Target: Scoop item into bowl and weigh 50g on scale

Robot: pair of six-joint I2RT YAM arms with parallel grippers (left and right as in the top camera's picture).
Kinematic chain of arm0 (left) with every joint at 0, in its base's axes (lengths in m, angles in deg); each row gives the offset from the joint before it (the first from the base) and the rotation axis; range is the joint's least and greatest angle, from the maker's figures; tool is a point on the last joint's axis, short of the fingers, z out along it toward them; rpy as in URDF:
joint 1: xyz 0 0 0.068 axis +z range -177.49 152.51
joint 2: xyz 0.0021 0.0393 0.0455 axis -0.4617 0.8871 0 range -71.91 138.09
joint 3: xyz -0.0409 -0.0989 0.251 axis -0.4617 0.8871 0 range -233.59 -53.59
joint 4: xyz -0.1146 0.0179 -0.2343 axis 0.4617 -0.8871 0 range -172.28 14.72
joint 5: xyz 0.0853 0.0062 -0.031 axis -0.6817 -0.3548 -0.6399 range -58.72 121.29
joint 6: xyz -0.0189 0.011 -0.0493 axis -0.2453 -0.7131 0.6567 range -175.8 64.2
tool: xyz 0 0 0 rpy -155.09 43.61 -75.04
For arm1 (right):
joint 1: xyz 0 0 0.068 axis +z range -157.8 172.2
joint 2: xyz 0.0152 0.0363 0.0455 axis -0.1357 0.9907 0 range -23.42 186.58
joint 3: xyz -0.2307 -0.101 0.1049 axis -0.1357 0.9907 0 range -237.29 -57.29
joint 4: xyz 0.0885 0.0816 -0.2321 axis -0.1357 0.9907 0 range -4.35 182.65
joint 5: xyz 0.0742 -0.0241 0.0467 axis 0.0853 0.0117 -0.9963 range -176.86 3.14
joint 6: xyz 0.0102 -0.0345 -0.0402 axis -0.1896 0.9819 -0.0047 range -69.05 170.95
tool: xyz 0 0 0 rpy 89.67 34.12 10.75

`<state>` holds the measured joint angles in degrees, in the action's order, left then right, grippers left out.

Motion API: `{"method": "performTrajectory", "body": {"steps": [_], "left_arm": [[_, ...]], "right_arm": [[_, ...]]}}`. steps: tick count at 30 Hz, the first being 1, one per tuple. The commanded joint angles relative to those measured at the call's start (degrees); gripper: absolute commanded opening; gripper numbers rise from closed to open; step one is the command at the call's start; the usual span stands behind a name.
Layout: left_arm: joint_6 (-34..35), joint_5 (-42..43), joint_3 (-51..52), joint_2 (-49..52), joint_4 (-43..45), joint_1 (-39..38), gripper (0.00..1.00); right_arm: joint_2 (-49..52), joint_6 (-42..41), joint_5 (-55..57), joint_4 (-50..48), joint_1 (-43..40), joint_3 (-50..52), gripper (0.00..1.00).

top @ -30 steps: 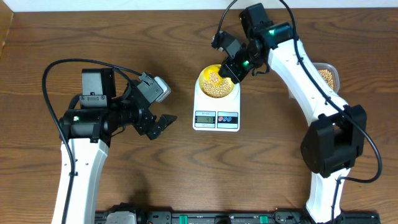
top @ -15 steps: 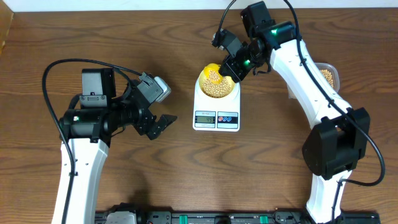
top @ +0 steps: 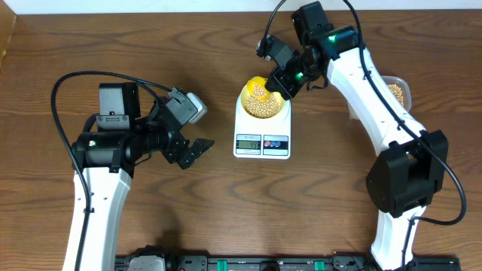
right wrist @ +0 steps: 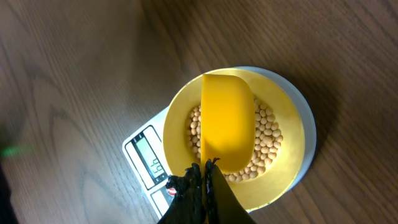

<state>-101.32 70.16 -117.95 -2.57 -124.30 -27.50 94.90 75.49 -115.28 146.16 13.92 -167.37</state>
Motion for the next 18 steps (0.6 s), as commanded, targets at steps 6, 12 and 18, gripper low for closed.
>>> {"method": "performTrajectory", "body": {"steps": [6, 12, 18], "left_arm": [[-1.0, 0.5, -0.3, 0.0, 0.0, 0.3, 0.98], [-1.0, 0.5, -0.3, 0.0, 0.0, 0.3, 0.98], [-1.0, 0.5, -0.3, 0.0, 0.0, 0.3, 0.97]], "right_arm": [[-1.9, 0.9, 0.0, -0.1, -0.5, -1.0, 0.01], [-1.9, 0.9, 0.0, -0.1, -1.0, -1.0, 0.01], [-1.9, 1.4, 0.0, -0.1, -1.3, -1.0, 0.01]]}}
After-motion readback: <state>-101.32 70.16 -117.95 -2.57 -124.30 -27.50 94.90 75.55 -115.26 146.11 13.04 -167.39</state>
